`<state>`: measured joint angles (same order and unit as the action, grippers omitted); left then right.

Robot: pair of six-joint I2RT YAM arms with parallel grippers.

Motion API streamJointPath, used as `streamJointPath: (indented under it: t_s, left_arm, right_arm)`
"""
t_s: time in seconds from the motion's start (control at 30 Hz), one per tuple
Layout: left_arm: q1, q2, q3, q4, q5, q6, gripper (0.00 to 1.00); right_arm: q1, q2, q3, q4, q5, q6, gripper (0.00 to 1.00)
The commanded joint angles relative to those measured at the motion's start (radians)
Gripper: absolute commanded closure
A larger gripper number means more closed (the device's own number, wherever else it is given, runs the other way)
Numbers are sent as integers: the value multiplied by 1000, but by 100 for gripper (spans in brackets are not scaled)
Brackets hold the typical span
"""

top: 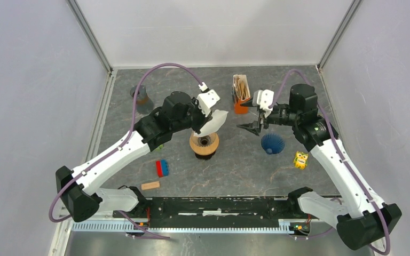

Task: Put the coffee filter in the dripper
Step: Place the coffee filter in the coffee dripper.

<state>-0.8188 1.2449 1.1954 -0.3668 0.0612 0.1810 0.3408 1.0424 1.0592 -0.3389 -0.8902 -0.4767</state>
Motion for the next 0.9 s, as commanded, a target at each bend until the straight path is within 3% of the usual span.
streamJointPath:
  t_s: [0.0, 0.23, 0.87]
  left_arm:
    - [63, -6, 31, -143, 142, -93, 98]
    - [133, 3, 21, -196, 180, -138, 98]
    - [144, 54, -63, -134, 213, -164, 98]
  right_arm:
    - [111, 4, 96, -219, 14, -304, 23]
    - [305, 42, 136, -257, 138, -398, 21]
    - [553, 240, 160, -236, 443, -480, 23]
